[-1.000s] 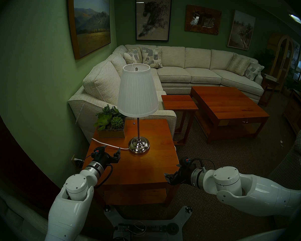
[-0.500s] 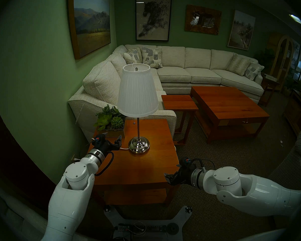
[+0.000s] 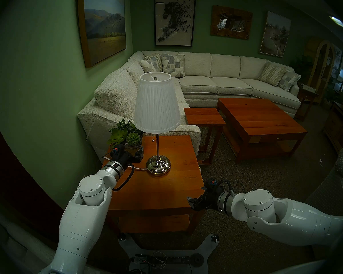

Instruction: Pull on string to turn on lamp

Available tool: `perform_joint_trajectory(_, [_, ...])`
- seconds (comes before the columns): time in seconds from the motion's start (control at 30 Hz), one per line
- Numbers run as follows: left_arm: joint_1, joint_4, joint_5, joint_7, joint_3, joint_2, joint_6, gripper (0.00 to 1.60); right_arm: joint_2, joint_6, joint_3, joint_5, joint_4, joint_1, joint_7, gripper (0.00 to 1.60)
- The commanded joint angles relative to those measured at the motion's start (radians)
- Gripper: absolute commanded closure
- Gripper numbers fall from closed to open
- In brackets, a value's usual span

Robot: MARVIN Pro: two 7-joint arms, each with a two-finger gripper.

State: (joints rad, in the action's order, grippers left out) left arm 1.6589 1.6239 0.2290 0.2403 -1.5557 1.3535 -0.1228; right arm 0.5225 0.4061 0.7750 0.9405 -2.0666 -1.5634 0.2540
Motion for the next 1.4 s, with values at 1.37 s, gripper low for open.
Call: perform_joint_trajectory(1.37, [-0.216,-0.112,-0.057,-0.034,0.086,0.075,0.078,0.0,0.001,-0.005,0.014,0.002,-0.019,0.014,0.0,0.0])
